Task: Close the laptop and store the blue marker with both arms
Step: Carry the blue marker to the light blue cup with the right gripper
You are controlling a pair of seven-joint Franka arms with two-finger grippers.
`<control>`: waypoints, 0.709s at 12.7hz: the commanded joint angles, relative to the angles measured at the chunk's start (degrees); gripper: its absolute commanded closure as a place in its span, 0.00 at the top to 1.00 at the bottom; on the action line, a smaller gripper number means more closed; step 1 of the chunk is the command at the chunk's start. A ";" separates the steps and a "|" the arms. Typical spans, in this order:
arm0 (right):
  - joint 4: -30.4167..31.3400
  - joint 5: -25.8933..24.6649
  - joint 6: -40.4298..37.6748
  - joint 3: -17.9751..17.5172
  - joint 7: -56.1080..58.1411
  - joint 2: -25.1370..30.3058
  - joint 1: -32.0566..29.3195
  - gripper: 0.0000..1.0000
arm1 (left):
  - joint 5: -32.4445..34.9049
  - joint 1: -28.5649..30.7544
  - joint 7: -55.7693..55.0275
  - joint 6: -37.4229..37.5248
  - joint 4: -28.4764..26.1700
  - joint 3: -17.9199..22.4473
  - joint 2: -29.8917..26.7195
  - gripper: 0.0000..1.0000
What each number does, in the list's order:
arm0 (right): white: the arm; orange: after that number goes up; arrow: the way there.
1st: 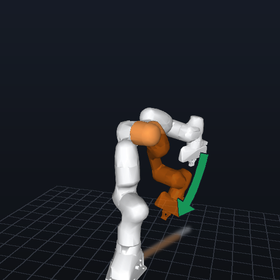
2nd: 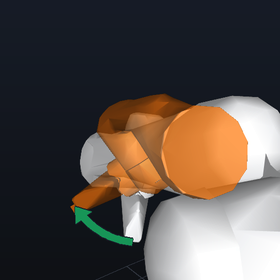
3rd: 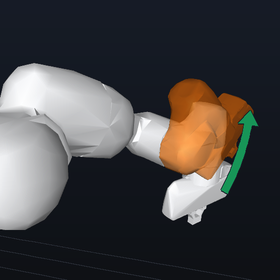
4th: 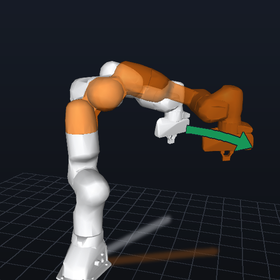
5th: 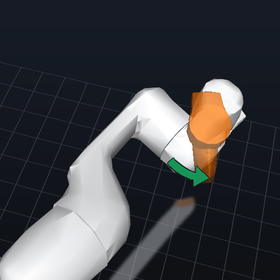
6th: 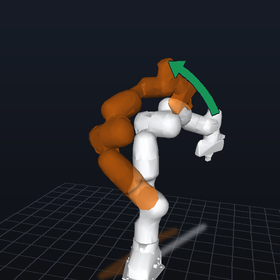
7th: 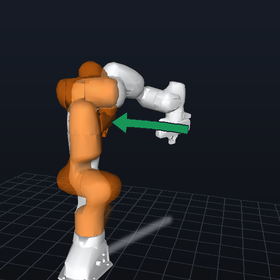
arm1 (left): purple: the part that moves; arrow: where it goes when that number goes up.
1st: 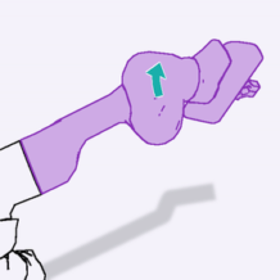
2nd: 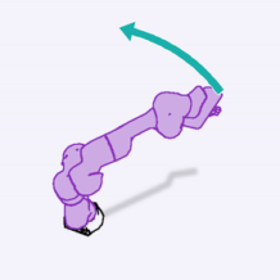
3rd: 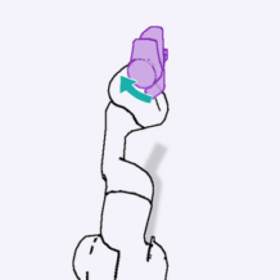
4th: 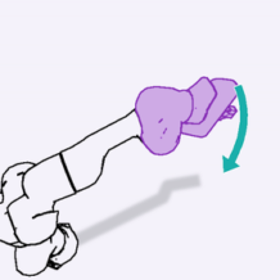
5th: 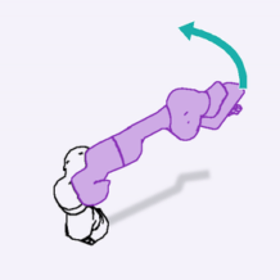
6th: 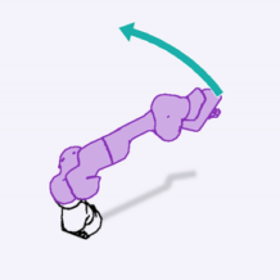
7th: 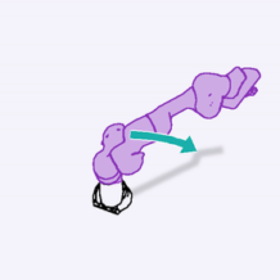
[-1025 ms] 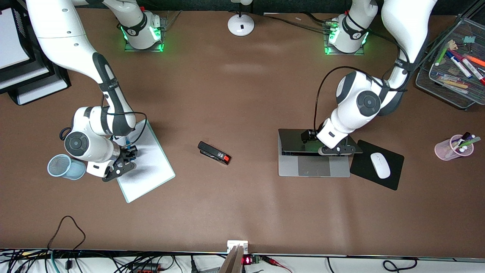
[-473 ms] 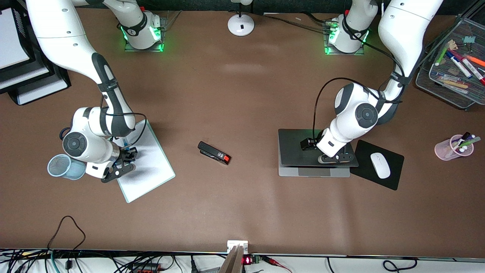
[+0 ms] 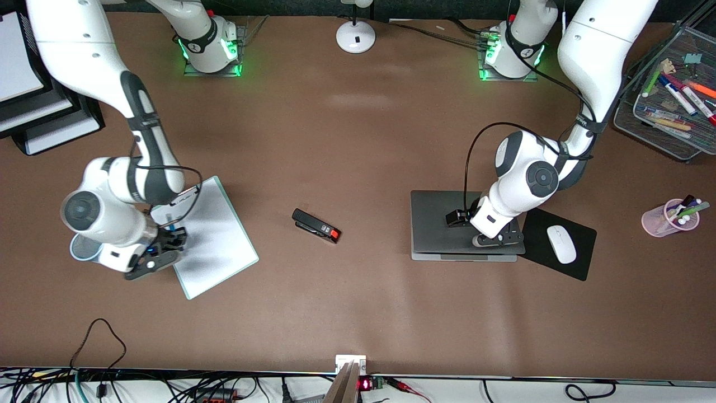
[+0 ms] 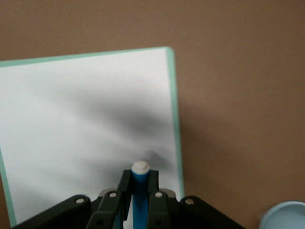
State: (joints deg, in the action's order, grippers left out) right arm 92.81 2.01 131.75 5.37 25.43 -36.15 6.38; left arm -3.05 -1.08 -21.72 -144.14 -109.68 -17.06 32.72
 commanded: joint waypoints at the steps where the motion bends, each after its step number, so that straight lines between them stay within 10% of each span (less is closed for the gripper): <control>1: 0.88 0.89 -1.49 -0.45 5.92 5.02 -3.37 0.00 | 1.55 -1.12 -0.96 -2.36 1.66 0.71 2.70 1.00; 9: 0.79 9.83 -2.20 -0.53 40.26 12.77 -11.21 0.00 | 2.70 -1.56 -1.13 4.28 2.80 2.11 -1.85 1.00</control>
State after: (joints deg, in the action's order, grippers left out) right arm 92.62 7.97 130.17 5.55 58.13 -25.36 -3.90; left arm -1.85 -2.01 -21.73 -144.65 -107.39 -16.19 34.37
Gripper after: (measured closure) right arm 0.828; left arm 0.000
